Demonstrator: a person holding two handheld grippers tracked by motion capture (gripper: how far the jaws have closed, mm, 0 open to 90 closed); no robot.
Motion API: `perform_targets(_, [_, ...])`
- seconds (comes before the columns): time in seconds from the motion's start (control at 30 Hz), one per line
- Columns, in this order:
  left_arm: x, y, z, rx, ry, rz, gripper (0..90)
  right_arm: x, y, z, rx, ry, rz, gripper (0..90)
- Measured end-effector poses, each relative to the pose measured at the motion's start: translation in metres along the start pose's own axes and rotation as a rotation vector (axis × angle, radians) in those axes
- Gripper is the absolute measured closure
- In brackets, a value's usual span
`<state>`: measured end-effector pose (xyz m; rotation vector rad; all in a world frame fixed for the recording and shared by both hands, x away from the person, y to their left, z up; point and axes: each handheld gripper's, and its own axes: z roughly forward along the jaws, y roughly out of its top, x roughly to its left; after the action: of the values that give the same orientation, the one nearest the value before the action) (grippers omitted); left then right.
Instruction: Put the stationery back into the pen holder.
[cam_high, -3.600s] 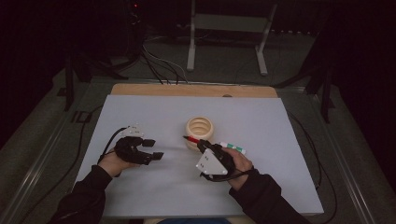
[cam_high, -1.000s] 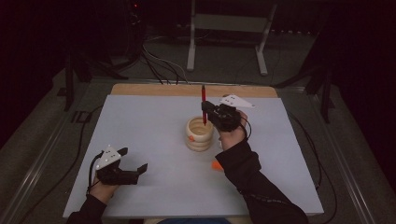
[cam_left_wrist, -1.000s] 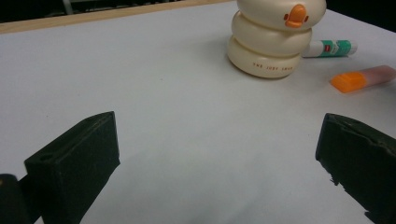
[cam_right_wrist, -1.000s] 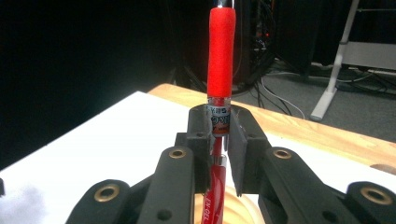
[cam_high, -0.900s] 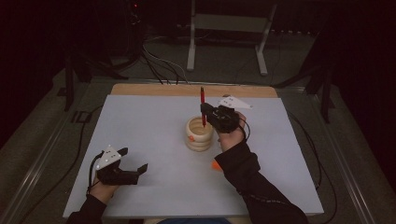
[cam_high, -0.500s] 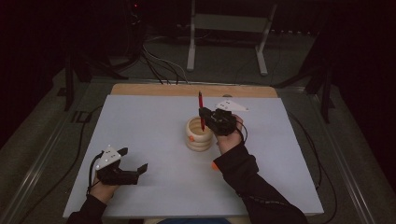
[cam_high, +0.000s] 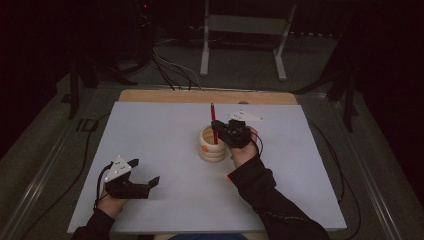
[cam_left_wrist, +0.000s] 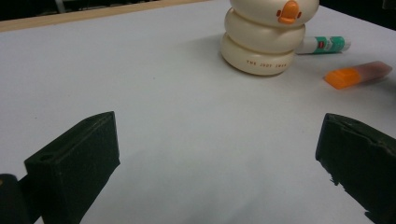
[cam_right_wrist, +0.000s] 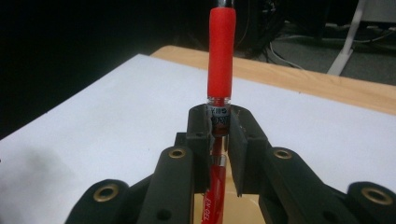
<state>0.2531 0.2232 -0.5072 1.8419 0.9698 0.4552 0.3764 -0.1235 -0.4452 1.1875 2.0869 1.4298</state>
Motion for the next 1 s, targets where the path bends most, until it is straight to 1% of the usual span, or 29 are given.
perform_targets(0.1, [0.0,0.0,0.0,-0.002,0.002,-0.004,0.3,0.0,-0.001,0.002,0.014,-0.004,0.004,79.5])
perform_targets(0.33, [0.0,0.0,0.0,-0.001,0.0,-0.004,0.3,0.0,-0.003,0.006,0.076,-0.013,0.021,79.2])
perform_targets(0.4, [0.001,0.0,0.0,-0.001,0.001,-0.003,0.3,0.0,-0.004,0.008,0.097,-0.025,0.028,79.1])
perform_targets(0.5, [0.001,0.0,0.0,0.001,0.001,-0.004,0.3,0.0,-0.004,0.01,0.119,-0.029,0.026,78.9])
perform_targets(0.53, [0.001,0.0,0.0,0.002,0.0,-0.005,0.3,-0.001,-0.004,0.011,0.138,-0.023,0.025,78.9])
perform_targets(0.6, [0.001,0.0,0.0,0.002,0.0,-0.003,0.3,-0.001,-0.005,0.013,0.151,-0.023,0.036,78.8])
perform_targets(0.63, [0.001,0.0,0.0,0.002,-0.001,-0.002,0.3,-0.001,-0.005,0.014,0.168,-0.022,0.036,78.8])
perform_targets(0.8, [0.001,-0.001,0.0,0.001,-0.002,0.0,0.3,-0.001,-0.006,0.017,0.197,-0.023,0.041,78.1])
perform_targets(0.83, [0.001,-0.001,0.0,0.002,-0.002,0.001,0.3,-0.001,-0.006,0.016,0.198,-0.022,0.04,76.9])
perform_targets(0.9, [0.001,0.0,0.0,0.0,-0.002,0.002,0.3,0.0,-0.004,0.015,0.194,-0.027,0.037,71.5])
perform_targets(0.97, [0.0,0.0,0.0,-0.002,-0.003,0.001,0.3,0.001,-0.001,0.013,0.174,-0.035,0.036,61.9])
perform_targets(1.0, [0.0,0.0,0.0,-0.002,-0.003,0.0,0.3,0.002,0.0,0.011,0.165,-0.038,0.035,55.1])
